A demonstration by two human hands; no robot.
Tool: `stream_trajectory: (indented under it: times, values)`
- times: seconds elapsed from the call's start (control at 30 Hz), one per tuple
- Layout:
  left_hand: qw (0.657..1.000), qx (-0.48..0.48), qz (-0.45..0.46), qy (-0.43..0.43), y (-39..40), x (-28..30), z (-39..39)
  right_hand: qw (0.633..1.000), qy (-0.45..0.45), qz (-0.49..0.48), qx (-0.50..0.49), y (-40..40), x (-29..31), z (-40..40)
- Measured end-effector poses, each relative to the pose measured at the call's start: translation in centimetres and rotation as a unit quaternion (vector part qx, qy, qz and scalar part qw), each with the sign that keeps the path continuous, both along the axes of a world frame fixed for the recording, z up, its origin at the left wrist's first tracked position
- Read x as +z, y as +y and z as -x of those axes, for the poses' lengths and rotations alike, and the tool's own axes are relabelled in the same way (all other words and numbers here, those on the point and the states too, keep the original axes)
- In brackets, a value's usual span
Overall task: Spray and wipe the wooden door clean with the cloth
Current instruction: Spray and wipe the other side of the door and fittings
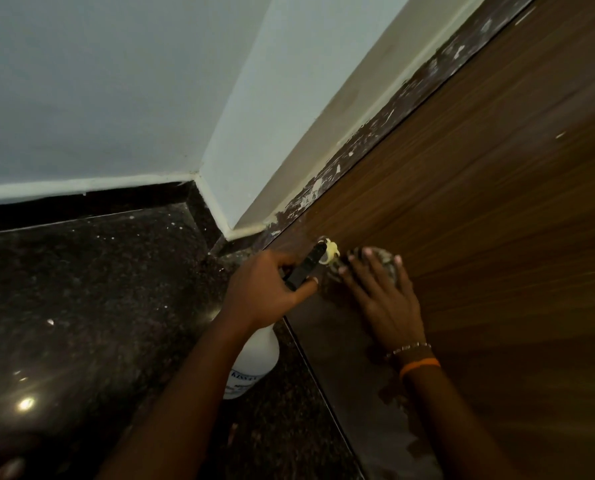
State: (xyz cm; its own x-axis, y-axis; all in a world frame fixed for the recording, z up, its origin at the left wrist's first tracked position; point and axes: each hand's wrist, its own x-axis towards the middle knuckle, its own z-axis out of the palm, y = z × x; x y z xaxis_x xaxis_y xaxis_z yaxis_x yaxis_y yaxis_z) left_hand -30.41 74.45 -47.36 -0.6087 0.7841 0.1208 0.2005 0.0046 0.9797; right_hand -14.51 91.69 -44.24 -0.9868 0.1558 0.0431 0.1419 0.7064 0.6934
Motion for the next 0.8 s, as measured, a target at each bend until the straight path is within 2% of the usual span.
stream_trajectory:
  times: [0.07,0.13,0.23,0.37,0.43,0.47,0.5,0.57,0.6,0.63,0.73,0.8]
  values:
    - [1.000,0.001,0.021,0.001,-0.3,-0.5,0.0,0.999,0.051,0.010,0.005,0.4,1.2,2.3]
    - [0.999,0.002,0.042,0.000,-0.6,-1.1,0.1,0.999,0.051,-0.003,0.019,0.7,2.0,5.3]
    - [0.998,0.005,0.059,-0.007,-0.9,-1.7,0.9,1.000,-0.003,-0.018,0.006,1.3,1.4,9.8]
    - [0.997,0.023,0.067,-0.041,-0.9,-2.3,2.1,0.983,-0.157,0.030,-0.093,-0.5,-1.2,14.8]
    - [0.996,0.036,0.072,-0.039,-0.7,-2.3,2.3,0.975,-0.185,0.045,-0.116,-1.2,-2.6,16.5]
    - [0.996,0.042,0.068,-0.040,-0.6,-2.2,2.4,0.983,-0.150,0.047,-0.099,-1.2,-3.2,16.9]
    - [0.996,0.049,0.059,-0.044,-0.6,-2.2,2.4,0.986,-0.141,0.036,-0.086,-1.2,-3.7,16.8]
    - [0.996,0.063,0.037,-0.056,-0.5,-2.2,2.6,0.963,-0.258,-0.049,-0.065,-1.2,-5.3,16.0]
    - [0.995,0.070,0.024,-0.061,-0.4,-2.3,2.6,0.948,-0.305,-0.062,-0.062,-1.6,-6.0,15.5]
    - [0.995,0.075,0.012,-0.061,-0.4,-2.4,2.6,0.943,-0.320,-0.071,-0.058,-2.0,-6.7,15.0]
    - [0.996,0.066,0.010,-0.058,-0.4,-2.3,2.4,0.943,-0.312,-0.043,-0.110,-1.7,-8.9,11.9]
    - [0.997,0.051,0.014,-0.060,-0.5,-2.2,2.2,0.957,-0.260,-0.022,-0.128,-1.7,-9.2,9.6]
